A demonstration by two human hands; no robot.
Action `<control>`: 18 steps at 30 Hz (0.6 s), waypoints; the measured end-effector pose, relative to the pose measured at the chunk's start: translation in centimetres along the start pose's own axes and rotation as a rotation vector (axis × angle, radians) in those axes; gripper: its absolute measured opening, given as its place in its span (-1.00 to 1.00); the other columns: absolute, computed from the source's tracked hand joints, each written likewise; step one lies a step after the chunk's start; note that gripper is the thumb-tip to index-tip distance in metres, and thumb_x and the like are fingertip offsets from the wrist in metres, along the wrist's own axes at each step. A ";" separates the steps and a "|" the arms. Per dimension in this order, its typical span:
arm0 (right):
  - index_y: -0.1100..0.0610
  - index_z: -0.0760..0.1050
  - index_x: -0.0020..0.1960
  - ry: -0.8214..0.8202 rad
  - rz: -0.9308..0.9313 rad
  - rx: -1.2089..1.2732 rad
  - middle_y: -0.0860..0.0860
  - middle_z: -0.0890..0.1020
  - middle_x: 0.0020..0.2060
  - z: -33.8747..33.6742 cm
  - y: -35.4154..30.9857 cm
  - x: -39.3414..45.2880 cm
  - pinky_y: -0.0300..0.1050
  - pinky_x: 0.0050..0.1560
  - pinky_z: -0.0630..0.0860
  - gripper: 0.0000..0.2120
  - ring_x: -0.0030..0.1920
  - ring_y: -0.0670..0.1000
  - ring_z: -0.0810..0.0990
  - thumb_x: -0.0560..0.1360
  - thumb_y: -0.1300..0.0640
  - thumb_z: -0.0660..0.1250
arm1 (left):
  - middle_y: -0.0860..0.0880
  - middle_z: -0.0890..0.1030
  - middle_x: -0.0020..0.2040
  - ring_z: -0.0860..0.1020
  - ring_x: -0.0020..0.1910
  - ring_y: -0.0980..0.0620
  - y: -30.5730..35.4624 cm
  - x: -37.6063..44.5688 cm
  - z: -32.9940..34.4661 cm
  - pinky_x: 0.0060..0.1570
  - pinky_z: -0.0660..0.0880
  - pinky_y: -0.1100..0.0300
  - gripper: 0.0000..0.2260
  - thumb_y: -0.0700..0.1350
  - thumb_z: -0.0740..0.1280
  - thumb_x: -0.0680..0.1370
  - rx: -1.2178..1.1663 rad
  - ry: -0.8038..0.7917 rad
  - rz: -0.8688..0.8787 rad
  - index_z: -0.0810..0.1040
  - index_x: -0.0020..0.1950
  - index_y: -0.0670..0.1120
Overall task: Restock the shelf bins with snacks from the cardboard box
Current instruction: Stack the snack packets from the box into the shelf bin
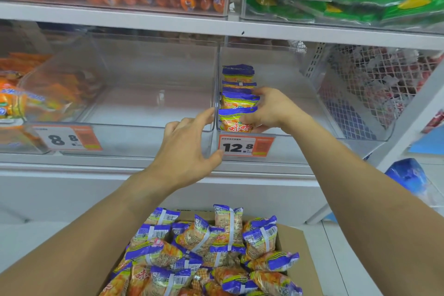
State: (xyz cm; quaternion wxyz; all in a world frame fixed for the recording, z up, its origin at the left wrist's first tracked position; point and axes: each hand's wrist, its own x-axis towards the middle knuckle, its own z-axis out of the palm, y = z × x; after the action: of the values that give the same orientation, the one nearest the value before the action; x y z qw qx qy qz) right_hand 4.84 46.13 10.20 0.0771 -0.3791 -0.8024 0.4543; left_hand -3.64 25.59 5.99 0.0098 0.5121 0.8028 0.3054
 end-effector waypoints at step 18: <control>0.07 0.57 0.10 -0.348 -0.370 -0.556 -0.05 0.66 -0.10 5.4 8.1 -15.2 -0.04 0.01 0.57 -0.81 -0.10 -0.09 0.60 0.51 0.05 0.42 | -0.08 0.43 0.19 0.43 0.28 -0.11 -1.1 -10.8 7.2 0.21 0.44 -0.04 -0.68 0.11 0.28 0.58 0.279 -0.818 0.075 0.42 0.18 -0.08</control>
State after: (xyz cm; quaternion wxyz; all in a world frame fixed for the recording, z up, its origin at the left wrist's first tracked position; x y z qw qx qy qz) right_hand 17.32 34.62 4.06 -0.0856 -0.1514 -0.9512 0.2550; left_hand 2.98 19.79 -3.57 0.2465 0.6160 0.7474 -0.0339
